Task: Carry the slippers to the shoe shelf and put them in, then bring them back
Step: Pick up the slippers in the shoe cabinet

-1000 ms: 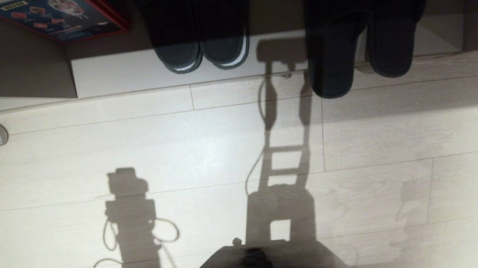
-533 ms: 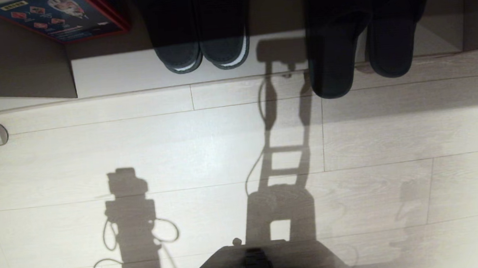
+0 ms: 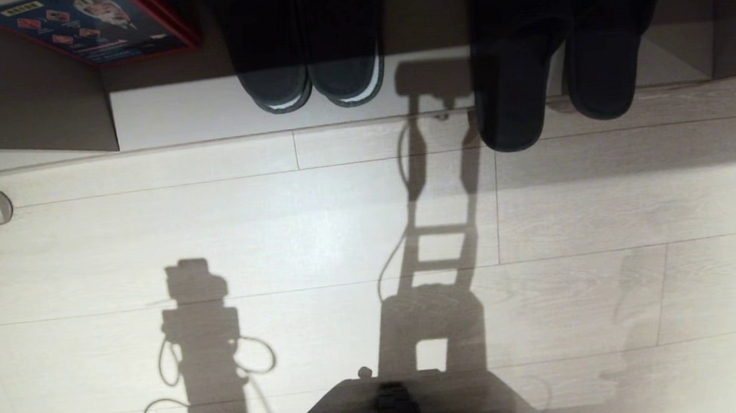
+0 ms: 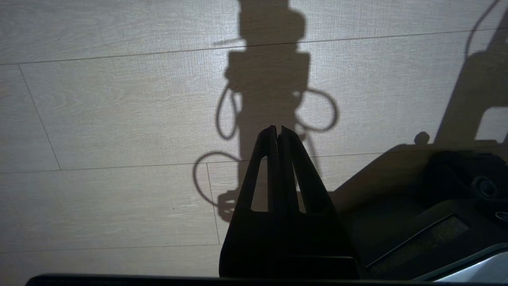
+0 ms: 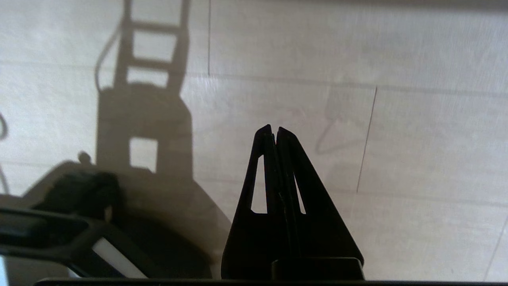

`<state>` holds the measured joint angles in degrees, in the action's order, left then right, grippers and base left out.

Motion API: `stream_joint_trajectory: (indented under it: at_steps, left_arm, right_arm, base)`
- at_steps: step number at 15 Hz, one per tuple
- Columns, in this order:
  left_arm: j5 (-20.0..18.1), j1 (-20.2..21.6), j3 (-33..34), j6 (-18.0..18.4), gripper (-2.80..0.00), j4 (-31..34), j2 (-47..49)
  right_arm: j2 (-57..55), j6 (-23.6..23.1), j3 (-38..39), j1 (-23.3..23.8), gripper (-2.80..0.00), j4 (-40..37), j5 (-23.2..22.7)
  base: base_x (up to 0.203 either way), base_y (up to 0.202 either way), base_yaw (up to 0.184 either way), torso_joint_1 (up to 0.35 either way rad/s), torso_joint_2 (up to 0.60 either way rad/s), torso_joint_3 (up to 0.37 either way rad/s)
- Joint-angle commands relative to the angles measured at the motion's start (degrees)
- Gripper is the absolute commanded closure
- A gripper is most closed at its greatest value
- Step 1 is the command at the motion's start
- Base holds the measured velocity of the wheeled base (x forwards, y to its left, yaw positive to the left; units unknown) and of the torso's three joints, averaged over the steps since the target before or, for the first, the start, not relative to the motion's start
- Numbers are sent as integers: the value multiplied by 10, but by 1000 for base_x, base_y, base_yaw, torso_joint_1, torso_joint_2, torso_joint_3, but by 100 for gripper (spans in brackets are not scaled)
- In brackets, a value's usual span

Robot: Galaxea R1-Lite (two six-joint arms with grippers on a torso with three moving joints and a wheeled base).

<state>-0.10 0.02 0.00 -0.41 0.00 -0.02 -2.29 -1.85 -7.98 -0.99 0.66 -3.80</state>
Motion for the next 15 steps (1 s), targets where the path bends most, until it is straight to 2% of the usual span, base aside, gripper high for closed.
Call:
stream_joint_trajectory:
  at_steps: [1, 4, 7, 10, 12, 14, 15]
  left_arm:
    - [0, 0, 0, 0, 0, 0, 0]
    - [0, 0, 0, 0, 0, 0, 0]
    - [0, 0, 0, 0, 0, 0, 0]
    - [0, 1, 0, 1, 0, 0, 0]
    - [0, 0, 0, 1, 0, 0, 0]
    - [0, 1, 0, 1, 0, 0, 0]
    - [0, 0, 0, 1, 0, 0, 0]
  right_arm:
    - [-79, 3, -53, -2, 0, 11, -8]
    - [-295, -2, -142, -4, 0, 95, -23]
    - [-484, -36, -201, -16, 0, 200, -64]
    - [-620, -82, -231, -52, 0, 288, -95]
    - [-684, -96, -242, -66, 0, 362, -100]
    - [-748, -106, -261, -76, 0, 493, -63]
    - [-759, -111, -276, -82, 0, 511, -26]
  base:
    - [0, 0, 0, 0, 0, 0]
    - [0, 0, 0, 0, 0, 0]
    - [0, 0, 0, 0, 0, 0]
    - [0, 0, 0, 0, 0, 0]
    - [0, 0, 0, 0, 0, 0]
    - [0, 0, 0, 0, 0, 0]
    - [0, 0, 0, 0, 0, 0]
